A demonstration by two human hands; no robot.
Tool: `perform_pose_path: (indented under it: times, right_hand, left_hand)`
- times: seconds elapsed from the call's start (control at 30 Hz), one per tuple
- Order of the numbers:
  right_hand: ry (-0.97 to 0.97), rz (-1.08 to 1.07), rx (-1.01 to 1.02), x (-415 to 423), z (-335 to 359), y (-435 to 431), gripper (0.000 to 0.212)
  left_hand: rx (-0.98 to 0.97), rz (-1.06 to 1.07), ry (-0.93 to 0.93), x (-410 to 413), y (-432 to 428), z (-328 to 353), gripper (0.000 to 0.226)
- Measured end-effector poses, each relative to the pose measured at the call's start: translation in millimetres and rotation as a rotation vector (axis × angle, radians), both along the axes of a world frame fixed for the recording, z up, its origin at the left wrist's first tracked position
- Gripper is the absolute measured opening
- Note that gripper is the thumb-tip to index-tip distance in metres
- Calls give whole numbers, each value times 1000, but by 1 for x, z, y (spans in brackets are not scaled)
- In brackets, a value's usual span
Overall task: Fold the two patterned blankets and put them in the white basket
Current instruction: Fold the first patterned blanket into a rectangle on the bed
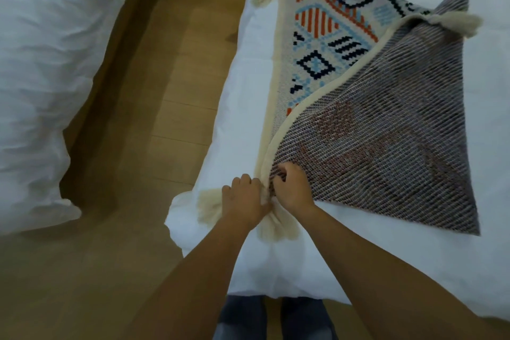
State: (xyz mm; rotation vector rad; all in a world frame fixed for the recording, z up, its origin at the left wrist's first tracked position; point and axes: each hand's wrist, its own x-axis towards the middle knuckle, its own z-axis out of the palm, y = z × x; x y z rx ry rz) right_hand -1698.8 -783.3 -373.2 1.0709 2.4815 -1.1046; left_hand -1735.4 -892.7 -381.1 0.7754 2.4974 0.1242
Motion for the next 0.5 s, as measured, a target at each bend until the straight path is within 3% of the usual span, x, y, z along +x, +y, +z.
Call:
perform_pose_path:
  times: [0.07,0.17,0.23,0.3,0.4,0.5]
  right_hand:
    - [-74,161,119,15,-2,10,32]
    - [-191,486,354,33,-5,21,31]
    - [-185,530,458,36,-4,25,22]
    - [-127,521,470,30,0,25,20]
    - [-36,614,450,19,-1,18,20]
    - [-120,726,447,17,-12,9,21]
  left_hand:
    - [74,24,14,5,6,0,28]
    - [343,259,-96,10,12,4,12]
    - [498,397,-184,8,11,10,11]
    - [551,483,-154,-1,4,12,5]
    - [364,475,-41,-17,-19,4,9]
    - [-15,205,31,-13,-40,-13,20]
